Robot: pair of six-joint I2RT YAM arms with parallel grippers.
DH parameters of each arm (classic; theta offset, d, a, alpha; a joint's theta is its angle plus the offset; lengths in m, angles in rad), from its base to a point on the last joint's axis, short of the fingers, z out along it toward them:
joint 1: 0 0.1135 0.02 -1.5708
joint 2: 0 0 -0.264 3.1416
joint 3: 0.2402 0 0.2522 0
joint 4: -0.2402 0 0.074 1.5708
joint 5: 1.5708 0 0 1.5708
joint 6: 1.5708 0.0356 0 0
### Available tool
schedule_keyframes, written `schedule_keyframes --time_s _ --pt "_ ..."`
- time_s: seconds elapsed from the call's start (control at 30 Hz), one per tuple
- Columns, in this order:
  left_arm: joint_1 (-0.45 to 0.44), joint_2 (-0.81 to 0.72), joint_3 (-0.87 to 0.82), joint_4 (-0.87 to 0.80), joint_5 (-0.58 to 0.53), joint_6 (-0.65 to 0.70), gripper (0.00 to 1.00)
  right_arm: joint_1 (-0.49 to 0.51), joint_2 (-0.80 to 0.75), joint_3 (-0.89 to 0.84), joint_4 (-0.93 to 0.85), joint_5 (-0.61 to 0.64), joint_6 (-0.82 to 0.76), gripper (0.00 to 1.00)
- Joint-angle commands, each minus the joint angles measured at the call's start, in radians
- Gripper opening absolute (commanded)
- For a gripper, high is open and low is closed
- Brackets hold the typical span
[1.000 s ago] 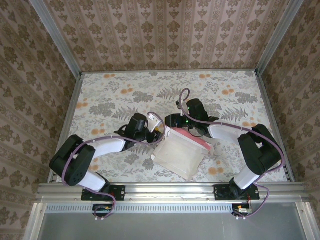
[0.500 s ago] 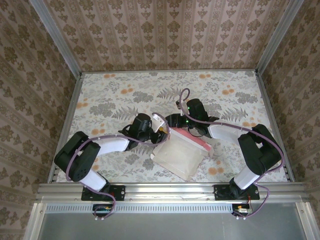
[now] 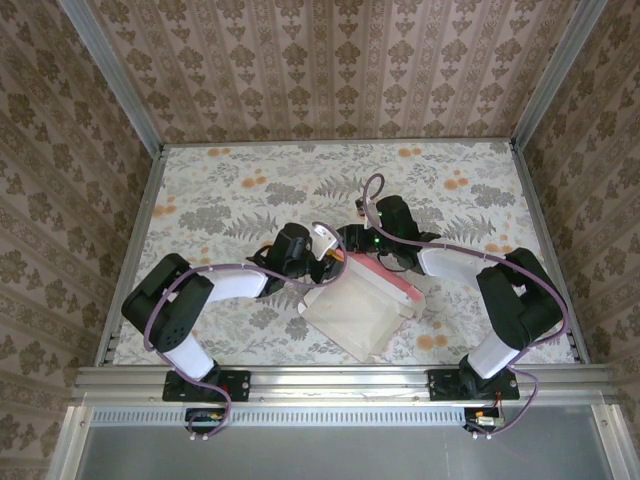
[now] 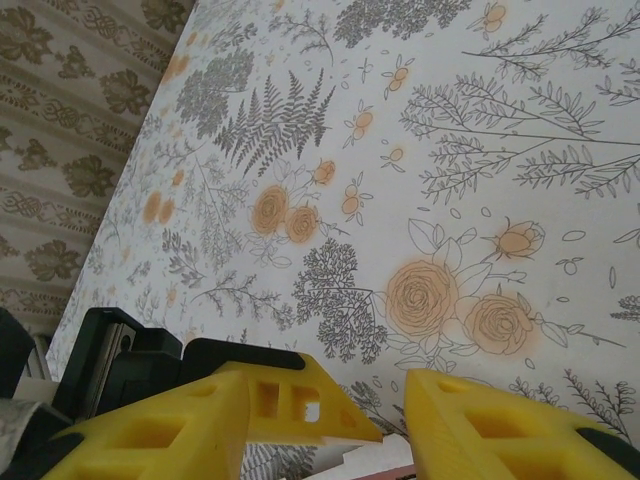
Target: Fold the paper box
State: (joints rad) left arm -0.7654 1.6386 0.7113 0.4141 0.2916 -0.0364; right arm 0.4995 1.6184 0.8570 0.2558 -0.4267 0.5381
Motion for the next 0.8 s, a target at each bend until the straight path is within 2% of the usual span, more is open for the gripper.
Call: schedule_keyframes --time_s 0.0,0.2,0.4,0.77 --pt "-0.013 0.026 0.04 0.026 -0.031 0.003 0.3 0.011 0.021 -0.034 -0.067 -0.024 -0.001 0.44" --pt "-0.03 0.058 0.063 0.023 -0.092 0.009 0.19 0.011 0.02 -0.044 -0.055 -0.031 0.007 0.41" --pt "-0.064 0.064 0.071 0.011 -0.226 0.036 0.1 0.011 0.016 -0.049 -0.055 -0.029 0.018 0.4" --pt "-0.109 0.071 0.062 0.013 -0.406 0.088 0.08 0.01 -0.012 -0.041 -0.091 -0.007 0.02 0.39"
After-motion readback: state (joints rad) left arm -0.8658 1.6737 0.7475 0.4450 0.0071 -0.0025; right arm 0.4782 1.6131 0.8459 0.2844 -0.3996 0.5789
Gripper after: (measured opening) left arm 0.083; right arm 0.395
